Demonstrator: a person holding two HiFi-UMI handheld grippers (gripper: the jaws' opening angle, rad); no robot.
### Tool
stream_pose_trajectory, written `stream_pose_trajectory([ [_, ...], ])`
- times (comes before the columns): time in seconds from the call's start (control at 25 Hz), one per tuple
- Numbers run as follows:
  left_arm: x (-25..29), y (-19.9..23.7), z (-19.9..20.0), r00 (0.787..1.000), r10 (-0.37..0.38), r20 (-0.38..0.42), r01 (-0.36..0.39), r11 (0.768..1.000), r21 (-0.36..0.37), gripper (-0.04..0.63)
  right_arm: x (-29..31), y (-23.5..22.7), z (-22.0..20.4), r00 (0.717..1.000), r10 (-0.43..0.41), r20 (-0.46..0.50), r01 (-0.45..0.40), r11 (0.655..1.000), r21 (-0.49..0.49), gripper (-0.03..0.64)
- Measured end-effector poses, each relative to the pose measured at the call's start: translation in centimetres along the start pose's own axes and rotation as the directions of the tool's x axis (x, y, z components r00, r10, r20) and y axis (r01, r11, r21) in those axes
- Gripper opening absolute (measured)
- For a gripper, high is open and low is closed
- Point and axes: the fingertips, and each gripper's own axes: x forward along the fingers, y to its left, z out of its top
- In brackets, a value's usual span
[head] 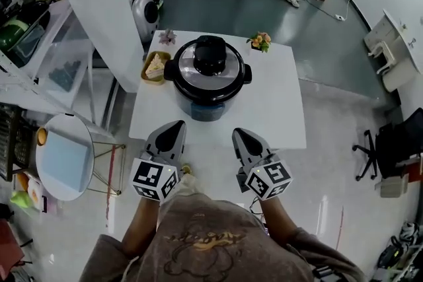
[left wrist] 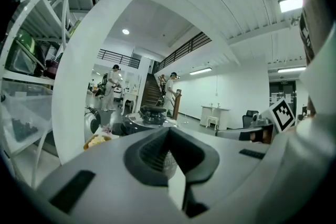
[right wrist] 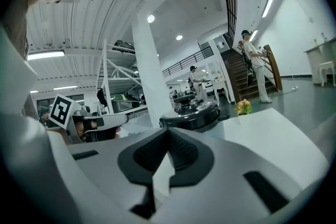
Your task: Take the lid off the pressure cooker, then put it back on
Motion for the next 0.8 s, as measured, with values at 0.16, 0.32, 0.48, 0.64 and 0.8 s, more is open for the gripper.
stream_pose_trajectory([
  [0.16, 3.1, 2.4, 1.4, 0.999, -0.039, -0.004, 0.039, 0.999, 0.011, 0.002, 2.9, -0.9, 1.8, 0.999, -0.028, 0.017, 0.028, 1.0, -0.007, -0.002],
  [0.32, 5.6, 4.4, 2.3, 0.997, -0.078, -0.007, 0.079, 0.997, 0.014, 0.002, 5.3, -2.1, 3.4, 0.997, -0.064, 0.036, 0.065, 0.998, -0.007, -0.002],
  [0.48, 7.6, 5.5, 2.9, 0.992, -0.122, -0.01, 0.122, 0.992, 0.022, 0.002, 7.1, -3.0, 4.2, 0.994, -0.093, 0.049, 0.093, 0.996, -0.006, -0.003],
  [0.64, 9.1, 6.3, 3.1, 0.989, -0.146, -0.019, 0.146, 0.989, 0.024, 0.002, 8.2, -3.8, 4.8, 0.993, -0.108, 0.051, 0.109, 0.994, -0.013, -0.003],
  [0.8, 10.2, 6.6, 3.7, 0.989, -0.144, -0.016, 0.144, 0.989, 0.026, 0.002, 8.6, -4.7, 5.8, 0.991, -0.116, 0.065, 0.116, 0.993, -0.004, -0.002],
])
